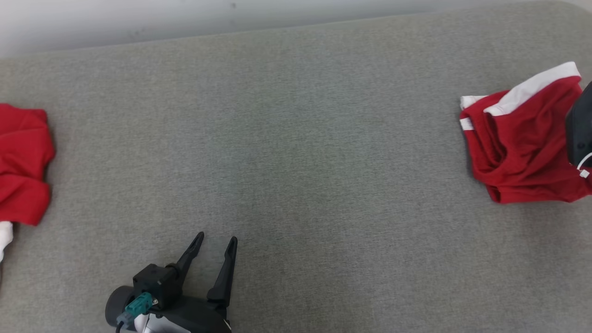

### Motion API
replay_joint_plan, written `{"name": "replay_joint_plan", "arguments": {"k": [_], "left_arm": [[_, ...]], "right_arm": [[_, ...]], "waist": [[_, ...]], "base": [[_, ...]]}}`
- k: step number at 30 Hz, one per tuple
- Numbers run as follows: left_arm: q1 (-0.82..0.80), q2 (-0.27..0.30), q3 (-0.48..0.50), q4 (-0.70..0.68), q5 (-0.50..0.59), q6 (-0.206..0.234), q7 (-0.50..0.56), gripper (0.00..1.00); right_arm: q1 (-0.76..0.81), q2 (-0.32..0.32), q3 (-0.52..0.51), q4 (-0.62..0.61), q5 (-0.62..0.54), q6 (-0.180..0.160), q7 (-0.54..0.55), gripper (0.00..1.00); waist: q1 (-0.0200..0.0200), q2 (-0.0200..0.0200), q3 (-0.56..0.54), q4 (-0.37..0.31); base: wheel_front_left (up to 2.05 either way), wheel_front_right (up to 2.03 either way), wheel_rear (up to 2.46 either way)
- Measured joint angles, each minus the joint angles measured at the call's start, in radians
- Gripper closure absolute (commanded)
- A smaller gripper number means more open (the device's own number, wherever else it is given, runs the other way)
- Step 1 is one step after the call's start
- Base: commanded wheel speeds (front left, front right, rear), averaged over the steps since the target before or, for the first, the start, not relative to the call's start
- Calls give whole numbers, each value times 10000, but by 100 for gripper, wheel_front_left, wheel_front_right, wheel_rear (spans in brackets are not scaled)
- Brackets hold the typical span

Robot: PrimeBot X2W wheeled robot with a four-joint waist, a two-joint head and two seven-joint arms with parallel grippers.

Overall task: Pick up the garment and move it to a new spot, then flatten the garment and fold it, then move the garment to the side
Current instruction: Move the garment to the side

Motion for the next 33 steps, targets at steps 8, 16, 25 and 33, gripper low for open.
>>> {"name": "replay_joint_plan", "arguments": {"k": [8,16,25,33], "left_arm": [[0,-36,35,21,-8,2,-2,0],[1,-19,123,90,-27,2,-13,0],[19,-102,176,476,-100,12,-21,0],[110,-303,157,790,-207,15,-73,0]], "right_arm": [[-115,12,221,635,-274,-19,-178,100],[-156,109,529,1193,-623,-180,-255,0],[-350,213,851,1563,-991,-90,-500,0],[-75,203,222,777,-324,894,-2692,0]], "waist": [[0,-1,124,371],[-1,-1,102,477],[-2,-1,-369,421],[-2,-2,-1065,422]], "base": [[0,0,0],[0,0,0],[0,0,0],[0,0,0]]}}
